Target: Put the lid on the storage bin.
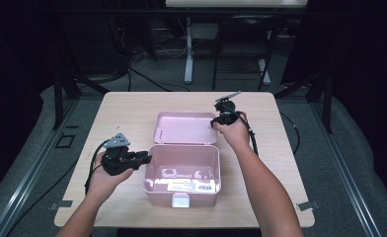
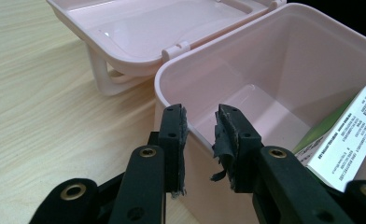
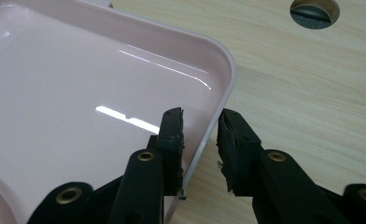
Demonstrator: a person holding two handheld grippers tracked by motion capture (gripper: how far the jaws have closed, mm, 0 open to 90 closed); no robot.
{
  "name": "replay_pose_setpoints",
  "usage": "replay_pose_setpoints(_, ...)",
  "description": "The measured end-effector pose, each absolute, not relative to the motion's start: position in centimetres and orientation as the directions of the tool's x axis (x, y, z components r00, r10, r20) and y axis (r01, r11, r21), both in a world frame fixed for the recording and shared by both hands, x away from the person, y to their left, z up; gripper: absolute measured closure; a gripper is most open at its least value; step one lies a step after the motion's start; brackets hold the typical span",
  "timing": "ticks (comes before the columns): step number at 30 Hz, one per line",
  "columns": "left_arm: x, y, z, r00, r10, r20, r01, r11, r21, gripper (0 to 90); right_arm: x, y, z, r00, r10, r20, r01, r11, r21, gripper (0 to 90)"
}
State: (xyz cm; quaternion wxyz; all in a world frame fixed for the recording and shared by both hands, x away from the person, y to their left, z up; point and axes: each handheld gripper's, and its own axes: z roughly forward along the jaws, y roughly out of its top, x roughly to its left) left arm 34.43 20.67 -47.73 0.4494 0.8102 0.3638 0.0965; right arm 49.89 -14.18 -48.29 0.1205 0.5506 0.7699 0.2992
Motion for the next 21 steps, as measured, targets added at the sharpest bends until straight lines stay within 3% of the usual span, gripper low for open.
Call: replay_pose_setpoints(21, 34.4, 20.7, -47.7, 0.717, 0.676, -0.17, 0.503, -0.333, 0.798, 72.0, 48.8, -14.3, -46.3, -0.338, 0.928, 0.154, 0.75, 0.167, 0.64, 77.8)
